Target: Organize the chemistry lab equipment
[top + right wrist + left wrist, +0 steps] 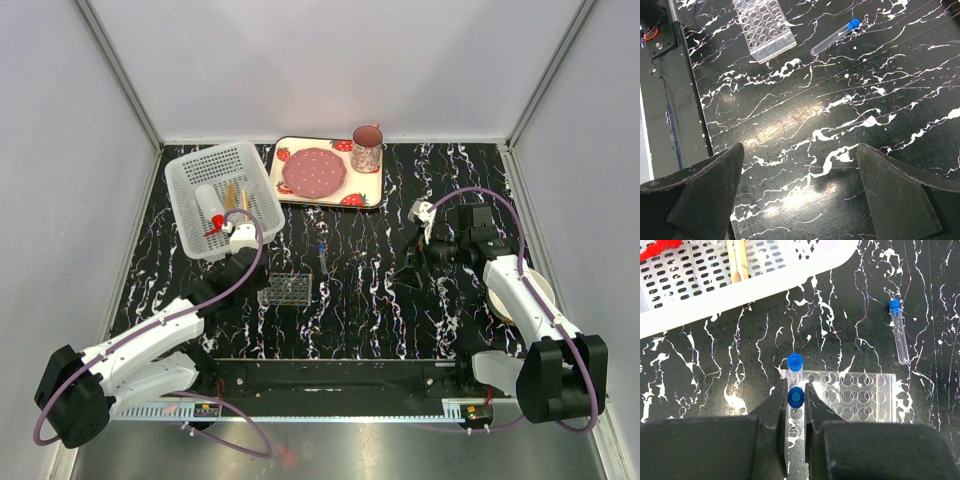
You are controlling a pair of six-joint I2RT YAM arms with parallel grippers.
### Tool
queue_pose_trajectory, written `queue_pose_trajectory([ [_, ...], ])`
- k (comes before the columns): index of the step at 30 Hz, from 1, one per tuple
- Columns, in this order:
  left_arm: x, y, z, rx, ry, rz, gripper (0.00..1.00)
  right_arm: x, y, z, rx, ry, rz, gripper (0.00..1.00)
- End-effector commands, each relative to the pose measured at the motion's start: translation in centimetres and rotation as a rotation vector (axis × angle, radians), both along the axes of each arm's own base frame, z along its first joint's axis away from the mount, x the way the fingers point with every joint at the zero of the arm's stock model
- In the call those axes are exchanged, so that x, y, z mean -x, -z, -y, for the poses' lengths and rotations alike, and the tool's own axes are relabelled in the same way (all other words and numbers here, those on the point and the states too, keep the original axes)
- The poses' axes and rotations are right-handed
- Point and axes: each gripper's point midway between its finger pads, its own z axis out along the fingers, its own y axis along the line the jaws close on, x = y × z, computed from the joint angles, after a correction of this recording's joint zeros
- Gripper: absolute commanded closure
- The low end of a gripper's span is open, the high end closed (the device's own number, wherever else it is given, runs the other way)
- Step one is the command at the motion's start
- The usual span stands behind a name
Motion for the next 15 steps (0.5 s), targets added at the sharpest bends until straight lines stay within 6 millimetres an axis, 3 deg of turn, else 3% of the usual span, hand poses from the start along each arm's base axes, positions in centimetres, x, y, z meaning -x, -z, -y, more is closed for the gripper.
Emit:
queue_pose_trajectory([
  [1,-0.35,0.04,0.44,0.020,0.011,0.014,0.96,0.03,-0.04,0.10,0.001,-0.007,0.003,0.00],
  [15,0.07,-0.76,0.09,0.009,0.019,0.009,0.95,0.05,0.01,0.10,0.001,-0.007,0.000,0.00],
])
